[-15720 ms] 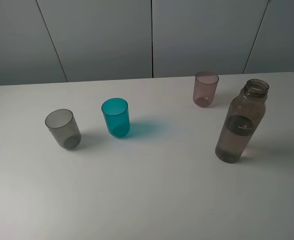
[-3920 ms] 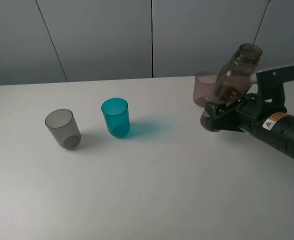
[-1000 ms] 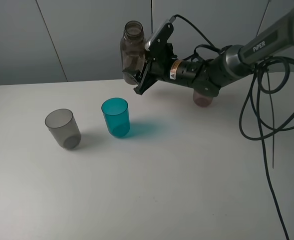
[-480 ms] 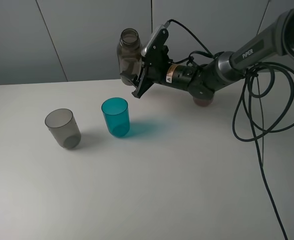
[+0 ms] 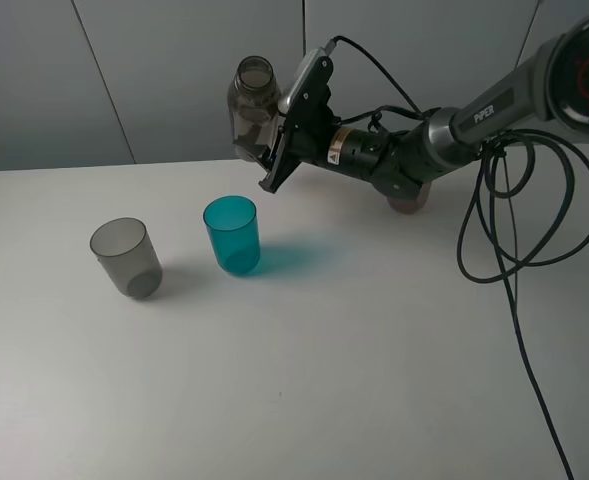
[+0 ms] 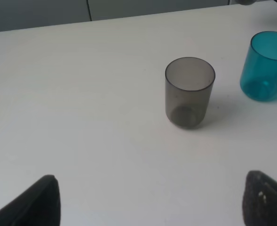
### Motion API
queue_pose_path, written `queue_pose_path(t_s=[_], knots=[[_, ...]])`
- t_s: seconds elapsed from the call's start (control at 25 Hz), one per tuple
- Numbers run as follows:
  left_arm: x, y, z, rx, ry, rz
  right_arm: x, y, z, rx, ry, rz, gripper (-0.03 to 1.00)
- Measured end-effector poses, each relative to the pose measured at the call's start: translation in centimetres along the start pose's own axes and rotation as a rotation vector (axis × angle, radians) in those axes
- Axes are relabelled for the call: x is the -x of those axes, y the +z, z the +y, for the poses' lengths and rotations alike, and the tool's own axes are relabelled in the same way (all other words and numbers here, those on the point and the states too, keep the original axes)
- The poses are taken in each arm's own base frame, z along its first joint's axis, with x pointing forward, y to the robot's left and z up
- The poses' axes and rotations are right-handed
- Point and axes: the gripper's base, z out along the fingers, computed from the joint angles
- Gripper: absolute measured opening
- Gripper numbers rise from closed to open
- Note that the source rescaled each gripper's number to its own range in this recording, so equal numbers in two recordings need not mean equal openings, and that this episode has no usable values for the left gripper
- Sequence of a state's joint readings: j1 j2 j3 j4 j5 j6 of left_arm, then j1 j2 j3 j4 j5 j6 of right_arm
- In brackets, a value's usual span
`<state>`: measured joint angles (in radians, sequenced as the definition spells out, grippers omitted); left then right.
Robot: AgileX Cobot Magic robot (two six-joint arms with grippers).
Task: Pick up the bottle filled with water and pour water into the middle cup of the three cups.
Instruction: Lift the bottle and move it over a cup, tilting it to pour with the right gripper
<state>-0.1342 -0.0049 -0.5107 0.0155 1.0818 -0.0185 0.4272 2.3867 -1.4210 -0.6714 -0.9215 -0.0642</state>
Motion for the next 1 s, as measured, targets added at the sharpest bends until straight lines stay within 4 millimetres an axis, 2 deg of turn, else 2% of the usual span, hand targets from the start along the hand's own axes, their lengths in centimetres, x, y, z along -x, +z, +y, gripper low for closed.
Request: queue_pose_path(t_s=[0.44,1.0], knots=[[0.0,0.0,0.0,0.0,0.002,0.0,-1.5,0.7,0.8,0.011,-0.054,-0.008,0.19],[0.0,0.0,0.0,0.0,-0.002,0.0,-1.7,1.2,1.6,0.029,-0.216,-0.008,0.19]])
